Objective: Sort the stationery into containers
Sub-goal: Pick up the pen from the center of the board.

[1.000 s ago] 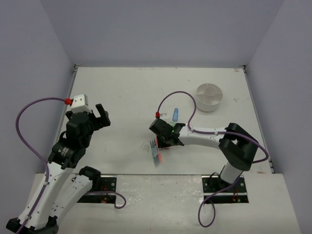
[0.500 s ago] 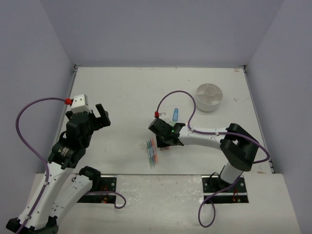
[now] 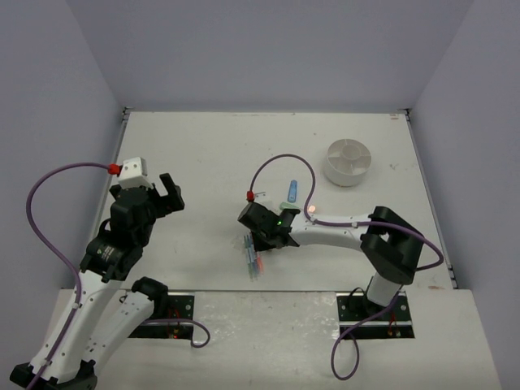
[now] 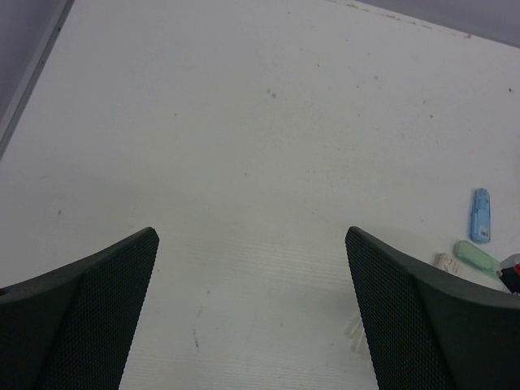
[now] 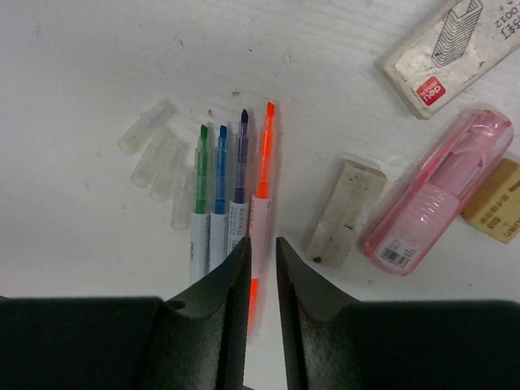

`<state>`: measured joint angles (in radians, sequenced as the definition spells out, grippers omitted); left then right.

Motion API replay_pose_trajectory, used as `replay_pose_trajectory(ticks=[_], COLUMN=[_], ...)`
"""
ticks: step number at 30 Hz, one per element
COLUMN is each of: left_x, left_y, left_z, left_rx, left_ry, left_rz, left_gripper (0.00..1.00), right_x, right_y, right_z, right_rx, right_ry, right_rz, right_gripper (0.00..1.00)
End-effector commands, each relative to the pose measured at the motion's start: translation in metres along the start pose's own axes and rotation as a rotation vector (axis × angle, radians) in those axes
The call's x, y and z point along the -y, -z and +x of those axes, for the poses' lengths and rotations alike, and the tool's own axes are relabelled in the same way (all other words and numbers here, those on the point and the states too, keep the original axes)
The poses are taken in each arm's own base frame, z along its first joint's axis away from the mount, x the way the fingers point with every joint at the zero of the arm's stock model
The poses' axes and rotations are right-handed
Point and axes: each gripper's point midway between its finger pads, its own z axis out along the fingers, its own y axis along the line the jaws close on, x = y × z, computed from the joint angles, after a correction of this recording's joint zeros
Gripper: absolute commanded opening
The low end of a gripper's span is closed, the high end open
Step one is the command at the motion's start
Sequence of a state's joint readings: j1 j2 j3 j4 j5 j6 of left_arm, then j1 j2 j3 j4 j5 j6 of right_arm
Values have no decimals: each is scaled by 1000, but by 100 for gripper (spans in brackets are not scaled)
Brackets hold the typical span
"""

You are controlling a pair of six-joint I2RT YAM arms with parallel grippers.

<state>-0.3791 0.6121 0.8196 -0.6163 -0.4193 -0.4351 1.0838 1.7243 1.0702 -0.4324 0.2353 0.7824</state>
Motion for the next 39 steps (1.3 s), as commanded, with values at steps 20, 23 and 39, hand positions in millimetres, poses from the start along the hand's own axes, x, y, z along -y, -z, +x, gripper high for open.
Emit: replay_pose_trajectory(ticks=[20, 23, 39], left_x=[7, 7, 7], left_y=[-2, -1, 0], left_z=[-3, -4, -3], left_rx=[21, 22, 23], left_ry=[11, 11, 9], left_rz=[27, 28, 30], left_gripper=[100, 100, 100], right_x=[-5, 1, 11], right_y=[-14, -15, -27], right_z=[9, 10, 25], right_rx=[-36, -38, -73], right_ry=[10, 5, 3], right_rz=[49, 76, 144], right_gripper=[17, 16, 16])
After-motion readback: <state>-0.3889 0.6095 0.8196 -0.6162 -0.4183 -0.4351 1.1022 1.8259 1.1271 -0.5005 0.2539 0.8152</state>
